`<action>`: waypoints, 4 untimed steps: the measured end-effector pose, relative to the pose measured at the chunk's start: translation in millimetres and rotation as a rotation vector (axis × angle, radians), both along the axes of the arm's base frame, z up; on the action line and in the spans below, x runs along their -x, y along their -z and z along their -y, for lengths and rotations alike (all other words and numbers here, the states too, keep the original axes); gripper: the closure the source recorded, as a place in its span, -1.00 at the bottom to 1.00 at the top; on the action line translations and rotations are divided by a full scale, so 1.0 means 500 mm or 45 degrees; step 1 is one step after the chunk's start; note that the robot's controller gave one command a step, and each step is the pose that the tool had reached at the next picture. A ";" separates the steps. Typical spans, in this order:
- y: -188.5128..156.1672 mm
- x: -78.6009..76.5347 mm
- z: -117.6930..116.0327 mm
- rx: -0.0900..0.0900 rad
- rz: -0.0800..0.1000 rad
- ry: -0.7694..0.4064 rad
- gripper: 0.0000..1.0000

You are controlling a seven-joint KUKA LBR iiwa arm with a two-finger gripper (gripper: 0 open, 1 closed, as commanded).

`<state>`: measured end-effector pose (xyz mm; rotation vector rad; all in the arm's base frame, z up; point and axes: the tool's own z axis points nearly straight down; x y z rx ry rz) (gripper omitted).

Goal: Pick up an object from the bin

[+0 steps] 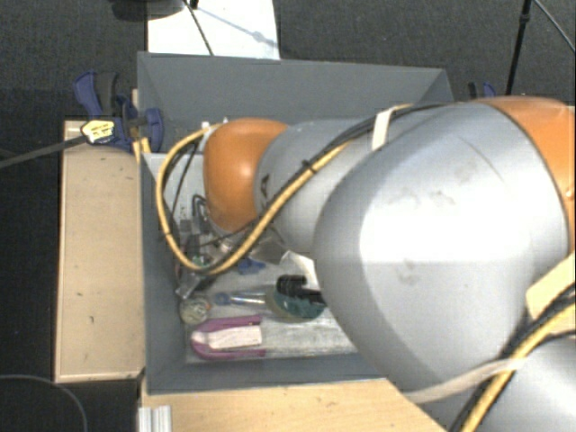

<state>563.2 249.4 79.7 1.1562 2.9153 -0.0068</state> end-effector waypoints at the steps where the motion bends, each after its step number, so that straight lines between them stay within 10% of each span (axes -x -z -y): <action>1: -0.048 0.005 0.017 -0.006 -0.004 0.015 1.00; 2: -0.046 0.006 0.015 -0.006 -0.005 0.013 -1.00; 3: -0.056 -0.038 0.008 -0.006 0.000 -0.566 -1.00; 4: -0.028 0.076 0.065 0.000 0.053 -1.002 -1.00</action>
Offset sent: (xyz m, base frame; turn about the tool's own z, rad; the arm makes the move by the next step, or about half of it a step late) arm -0.0031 -0.0073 0.0228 0.0099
